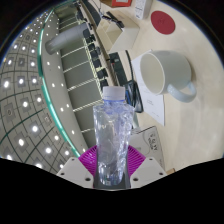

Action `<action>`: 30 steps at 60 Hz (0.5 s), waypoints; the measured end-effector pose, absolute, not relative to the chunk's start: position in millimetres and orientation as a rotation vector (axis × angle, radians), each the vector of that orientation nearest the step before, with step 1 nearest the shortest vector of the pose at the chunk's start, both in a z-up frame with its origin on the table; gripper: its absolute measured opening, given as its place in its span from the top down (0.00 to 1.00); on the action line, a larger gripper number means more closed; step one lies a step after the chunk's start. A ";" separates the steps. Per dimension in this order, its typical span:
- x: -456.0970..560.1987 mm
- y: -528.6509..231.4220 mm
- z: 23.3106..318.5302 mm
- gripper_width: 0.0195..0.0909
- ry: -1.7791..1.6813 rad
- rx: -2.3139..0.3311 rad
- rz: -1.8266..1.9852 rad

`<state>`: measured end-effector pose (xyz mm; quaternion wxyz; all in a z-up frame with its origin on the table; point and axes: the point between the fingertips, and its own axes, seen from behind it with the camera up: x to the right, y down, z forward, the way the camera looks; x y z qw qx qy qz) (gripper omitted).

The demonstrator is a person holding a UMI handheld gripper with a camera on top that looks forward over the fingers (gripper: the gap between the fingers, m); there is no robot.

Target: Pour water

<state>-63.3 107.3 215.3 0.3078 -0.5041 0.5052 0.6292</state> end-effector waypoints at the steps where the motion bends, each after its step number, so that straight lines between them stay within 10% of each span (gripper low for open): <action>1: -62.2 108.2 214.2 0.77 1.352 -1.318 1.688; 30: -59.9 111.8 214.3 0.77 1.301 -1.427 1.743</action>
